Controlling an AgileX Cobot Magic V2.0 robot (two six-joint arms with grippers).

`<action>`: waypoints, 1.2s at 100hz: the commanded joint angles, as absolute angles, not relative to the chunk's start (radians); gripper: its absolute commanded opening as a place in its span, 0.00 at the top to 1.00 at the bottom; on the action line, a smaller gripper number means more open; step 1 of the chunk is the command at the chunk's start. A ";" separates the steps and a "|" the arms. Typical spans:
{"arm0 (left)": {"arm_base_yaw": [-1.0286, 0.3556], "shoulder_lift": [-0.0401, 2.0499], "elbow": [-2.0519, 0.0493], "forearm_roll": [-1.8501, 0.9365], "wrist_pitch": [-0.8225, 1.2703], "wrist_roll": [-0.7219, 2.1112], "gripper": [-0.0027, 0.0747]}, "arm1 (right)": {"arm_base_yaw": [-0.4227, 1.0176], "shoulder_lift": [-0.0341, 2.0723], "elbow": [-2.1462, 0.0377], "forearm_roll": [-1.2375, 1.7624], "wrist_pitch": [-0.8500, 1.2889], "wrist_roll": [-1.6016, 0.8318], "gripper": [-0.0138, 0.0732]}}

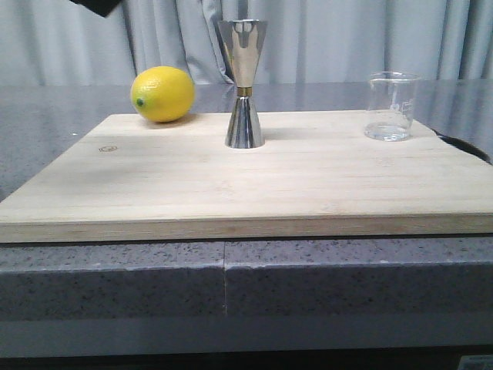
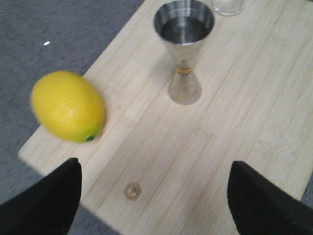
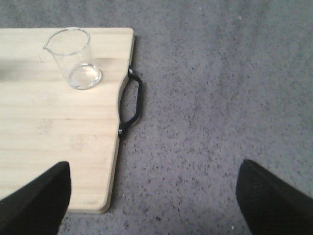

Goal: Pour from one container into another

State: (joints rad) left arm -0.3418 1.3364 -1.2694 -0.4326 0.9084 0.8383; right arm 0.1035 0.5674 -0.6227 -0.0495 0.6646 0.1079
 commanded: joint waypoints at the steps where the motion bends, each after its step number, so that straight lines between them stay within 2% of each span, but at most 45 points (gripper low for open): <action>1: -0.346 1.241 -1.298 -0.279 0.899 0.622 0.24 | 0.098 0.567 -0.700 -0.046 0.723 0.110 0.13; 19: -0.346 1.134 -1.298 0.000 1.026 0.279 0.24 | 0.098 0.567 -0.770 -0.046 0.879 0.110 0.13; 44: -0.346 0.994 -1.255 0.202 1.172 -0.101 0.24 | 0.098 0.567 -0.829 -0.052 1.003 0.110 0.13; 60: -0.346 0.863 -1.140 0.244 1.172 -0.182 0.24 | 0.098 0.567 -0.834 -0.059 1.003 0.103 0.13; 76: -0.346 0.767 -1.065 0.133 1.170 -0.184 0.24 | 0.098 0.567 -0.834 -0.059 0.998 0.103 0.13; 100: -0.346 0.750 -1.060 0.129 1.160 -0.180 0.24 | 0.098 0.567 -0.834 -0.059 0.964 0.103 0.14; 104: -0.346 0.750 -1.060 0.136 1.160 -0.180 0.24 | 0.098 0.567 -0.834 -0.059 0.961 0.103 0.16; 110: -0.346 0.750 -1.060 0.146 1.157 -0.180 0.28 | 0.098 0.567 -0.834 -0.059 0.961 0.103 0.24; 120: -0.346 0.750 -1.060 0.155 1.144 -0.180 0.43 | 0.098 0.567 -0.834 -0.059 0.960 0.103 0.43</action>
State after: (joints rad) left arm -0.3418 0.7494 -1.0406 0.1383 1.2111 -0.1681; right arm 0.1035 0.5670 -0.8002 -0.0394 1.0265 0.1079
